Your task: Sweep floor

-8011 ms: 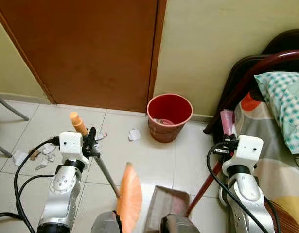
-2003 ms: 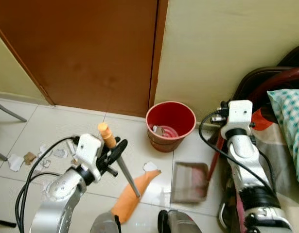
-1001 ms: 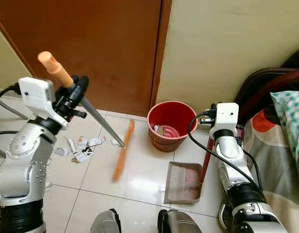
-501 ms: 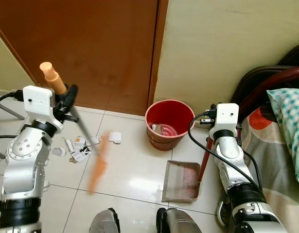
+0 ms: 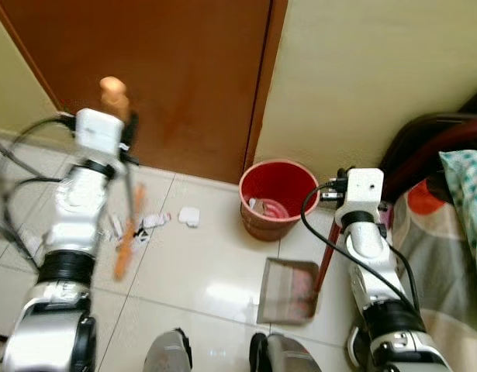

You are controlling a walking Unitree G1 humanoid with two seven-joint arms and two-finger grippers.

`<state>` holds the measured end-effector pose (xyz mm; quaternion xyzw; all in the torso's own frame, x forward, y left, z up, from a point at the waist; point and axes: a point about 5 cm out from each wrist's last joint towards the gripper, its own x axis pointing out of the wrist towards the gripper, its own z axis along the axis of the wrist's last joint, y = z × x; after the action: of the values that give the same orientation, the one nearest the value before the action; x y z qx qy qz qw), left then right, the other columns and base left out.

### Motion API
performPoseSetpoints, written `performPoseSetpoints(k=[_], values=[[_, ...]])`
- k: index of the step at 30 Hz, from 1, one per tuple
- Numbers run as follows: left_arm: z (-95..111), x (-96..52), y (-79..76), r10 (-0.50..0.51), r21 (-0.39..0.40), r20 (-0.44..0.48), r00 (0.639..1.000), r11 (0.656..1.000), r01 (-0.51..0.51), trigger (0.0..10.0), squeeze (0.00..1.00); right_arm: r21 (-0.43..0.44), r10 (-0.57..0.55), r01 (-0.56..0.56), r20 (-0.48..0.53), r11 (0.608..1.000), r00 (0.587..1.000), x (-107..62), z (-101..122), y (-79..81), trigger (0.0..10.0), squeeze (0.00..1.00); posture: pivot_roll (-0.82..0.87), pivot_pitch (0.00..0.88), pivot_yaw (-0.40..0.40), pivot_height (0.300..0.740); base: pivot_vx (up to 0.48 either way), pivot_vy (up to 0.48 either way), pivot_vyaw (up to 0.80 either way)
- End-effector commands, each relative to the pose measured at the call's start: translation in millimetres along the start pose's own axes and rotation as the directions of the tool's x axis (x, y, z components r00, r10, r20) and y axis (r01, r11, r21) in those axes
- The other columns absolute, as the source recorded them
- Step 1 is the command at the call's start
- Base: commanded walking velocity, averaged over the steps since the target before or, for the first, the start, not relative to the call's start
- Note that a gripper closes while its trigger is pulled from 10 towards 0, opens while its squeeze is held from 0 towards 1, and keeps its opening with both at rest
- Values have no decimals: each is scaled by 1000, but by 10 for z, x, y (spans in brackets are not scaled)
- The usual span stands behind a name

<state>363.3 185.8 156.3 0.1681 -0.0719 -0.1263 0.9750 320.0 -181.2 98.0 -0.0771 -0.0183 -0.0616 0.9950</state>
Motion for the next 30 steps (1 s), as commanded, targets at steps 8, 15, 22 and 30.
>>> performPoseSetpoints(k=[8,15,22,30], values=[[-259,68,-681,-377,53,-138,916,921,386,10000,0,12,-2,2,1,1000,1000,-48,14,3,10000,0,-2,143,-41,740,0,0,0],[-489,-134,-970,-592,-20,-215,777,798,602,10000,0,21,1,-1,-4,1000,1000,-77,5,2,10000,0,-9,150,-37,740,0,0,0],[-606,-369,-1108,-756,-81,-207,620,645,760,10000,0,25,10,-9,-14,1000,1000,-90,3,13,10000,0,-6,161,-33,740,0,0,0],[-308,-633,-1260,-823,-182,58,565,548,817,10000,0,36,-1,2,-27,999,1000,-97,-2,-21,10000,0,-2,173,-34,740,0,0,0]])
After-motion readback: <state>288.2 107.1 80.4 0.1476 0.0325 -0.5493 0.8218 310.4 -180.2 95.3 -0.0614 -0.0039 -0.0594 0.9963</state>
